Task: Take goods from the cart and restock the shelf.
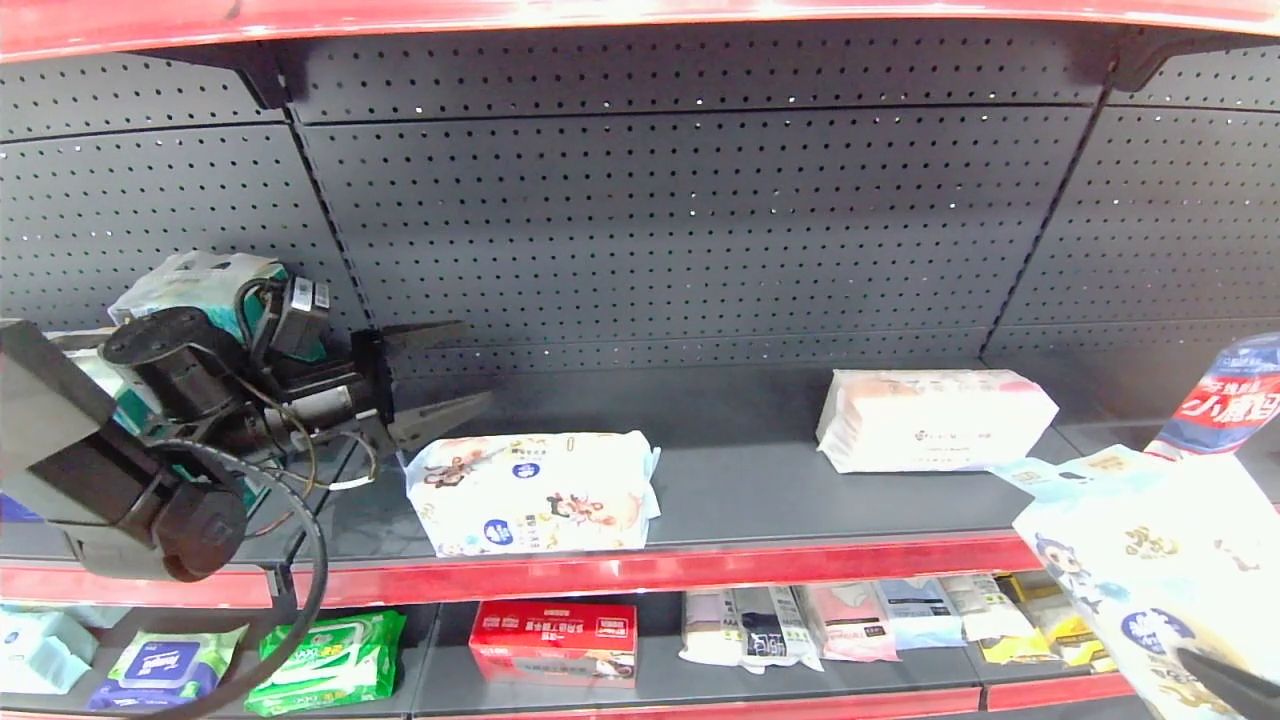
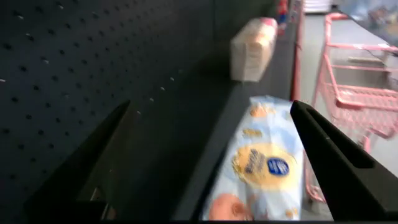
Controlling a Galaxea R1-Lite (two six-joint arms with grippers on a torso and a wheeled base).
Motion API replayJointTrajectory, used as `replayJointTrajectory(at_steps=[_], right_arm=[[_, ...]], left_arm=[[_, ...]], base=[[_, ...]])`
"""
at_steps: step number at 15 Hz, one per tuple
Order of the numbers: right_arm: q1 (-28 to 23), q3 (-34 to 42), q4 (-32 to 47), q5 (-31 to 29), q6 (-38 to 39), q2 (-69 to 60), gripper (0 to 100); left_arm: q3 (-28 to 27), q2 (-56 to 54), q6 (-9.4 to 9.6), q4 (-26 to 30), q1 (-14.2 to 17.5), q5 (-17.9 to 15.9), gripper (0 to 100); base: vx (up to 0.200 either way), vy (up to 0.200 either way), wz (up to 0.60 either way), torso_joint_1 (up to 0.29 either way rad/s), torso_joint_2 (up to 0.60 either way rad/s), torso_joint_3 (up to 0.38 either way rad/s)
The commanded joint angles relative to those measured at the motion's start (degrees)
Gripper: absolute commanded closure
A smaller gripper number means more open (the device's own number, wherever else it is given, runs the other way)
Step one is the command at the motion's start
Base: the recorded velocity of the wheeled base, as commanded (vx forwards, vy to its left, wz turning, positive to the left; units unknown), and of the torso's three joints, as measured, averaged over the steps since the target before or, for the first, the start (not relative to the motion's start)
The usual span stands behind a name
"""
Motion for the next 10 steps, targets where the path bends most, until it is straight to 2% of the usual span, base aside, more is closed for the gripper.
replayJointTrajectory(at_steps=[1, 4, 5, 6, 7, 10], right_arm=[[0.00, -0.52, -0.05, 0.02, -0.03, 0.69, 100], [0.00, -1.49, -0.58, 0.11, 0.06, 1.48, 100], [0.00, -2.19, -0.84, 0.11, 0.15, 1.92, 100], [0.00, -2.19, -0.93, 0.11, 0.15, 2.01, 100], [0.00, -2.37, -0.93, 0.11, 0.24, 1.92, 100], [0.09, -4.30, -1.02, 0.20, 0.06, 3.41, 100]], left_arm=[[0.38, -3.65, -0.30, -0.06, -1.21, 2.41, 0], [0.56, -7.52, -0.47, 0.21, -0.94, 5.67, 0], [0.29, -8.83, -0.47, 2.84, -0.94, 9.18, 0], [0.20, -8.92, -0.47, 3.11, -0.94, 10.32, 0], [0.64, -9.10, -0.47, 3.37, -1.38, 16.30, 0], [2.49, -11.03, -0.12, 4.25, -2.35, 25.27, 0]], base=[[0.000, 0.000, 0.00, 0.000, 0.00, 0.000], [0.000, 0.000, 0.00, 0.000, 0.00, 0.000], [0.000, 0.000, 0.00, 0.000, 0.00, 0.000], [0.000, 0.000, 0.00, 0.000, 0.00, 0.000], [0.000, 0.000, 0.00, 0.000, 0.00, 0.000], [0.000, 0.000, 0.00, 0.000, 0.00, 0.000]])
